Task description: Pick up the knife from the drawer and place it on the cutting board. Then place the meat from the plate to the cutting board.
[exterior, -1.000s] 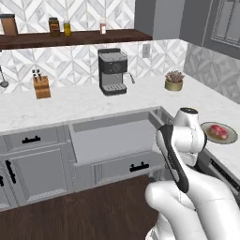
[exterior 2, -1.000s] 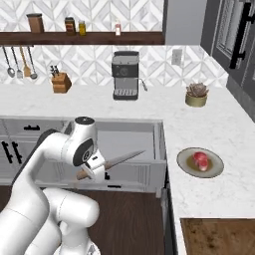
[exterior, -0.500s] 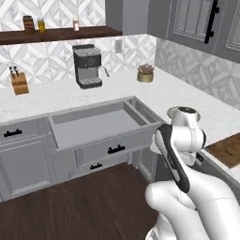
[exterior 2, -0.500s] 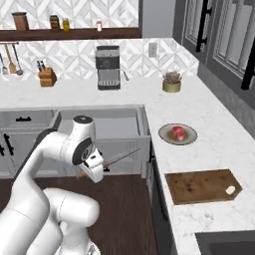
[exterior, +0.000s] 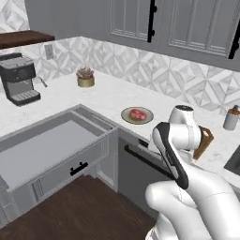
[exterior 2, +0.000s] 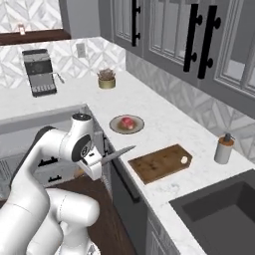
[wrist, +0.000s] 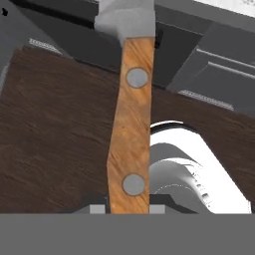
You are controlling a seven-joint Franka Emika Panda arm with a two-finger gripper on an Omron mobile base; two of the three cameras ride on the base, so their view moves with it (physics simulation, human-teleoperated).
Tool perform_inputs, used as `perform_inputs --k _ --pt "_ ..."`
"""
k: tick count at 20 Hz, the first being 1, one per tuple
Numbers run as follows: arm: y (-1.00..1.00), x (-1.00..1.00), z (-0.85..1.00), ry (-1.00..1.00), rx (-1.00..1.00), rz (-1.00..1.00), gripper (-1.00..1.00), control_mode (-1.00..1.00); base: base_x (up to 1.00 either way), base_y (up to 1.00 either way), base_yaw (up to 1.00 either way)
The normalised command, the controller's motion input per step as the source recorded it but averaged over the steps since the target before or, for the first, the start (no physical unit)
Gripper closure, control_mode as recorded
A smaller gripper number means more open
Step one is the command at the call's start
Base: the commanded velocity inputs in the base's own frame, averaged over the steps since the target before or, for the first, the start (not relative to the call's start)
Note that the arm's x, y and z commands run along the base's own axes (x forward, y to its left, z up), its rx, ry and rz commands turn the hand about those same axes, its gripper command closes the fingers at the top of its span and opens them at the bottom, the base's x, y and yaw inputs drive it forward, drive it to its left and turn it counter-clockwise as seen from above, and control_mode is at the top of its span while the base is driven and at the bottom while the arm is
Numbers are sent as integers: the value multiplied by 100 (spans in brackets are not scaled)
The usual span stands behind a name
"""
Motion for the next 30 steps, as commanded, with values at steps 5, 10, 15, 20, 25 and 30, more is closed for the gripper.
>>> perform_inputs --k 5,10,15,20,25,30 --pt "0 0 0 0 0 0 100 100 60 51 -52" --pt "0 0 0 0 0 0 100 100 66 48 -49" --pt "0 0 0 0 0 0 100 100 37 2 -55" --pt "0 0 0 0 0 0 100 100 43 6 -53" --pt "0 0 0 0 0 0 100 100 60 49 -44" --pt "4 20 -6 4 -2 -18 100 -100 10 9 -7"
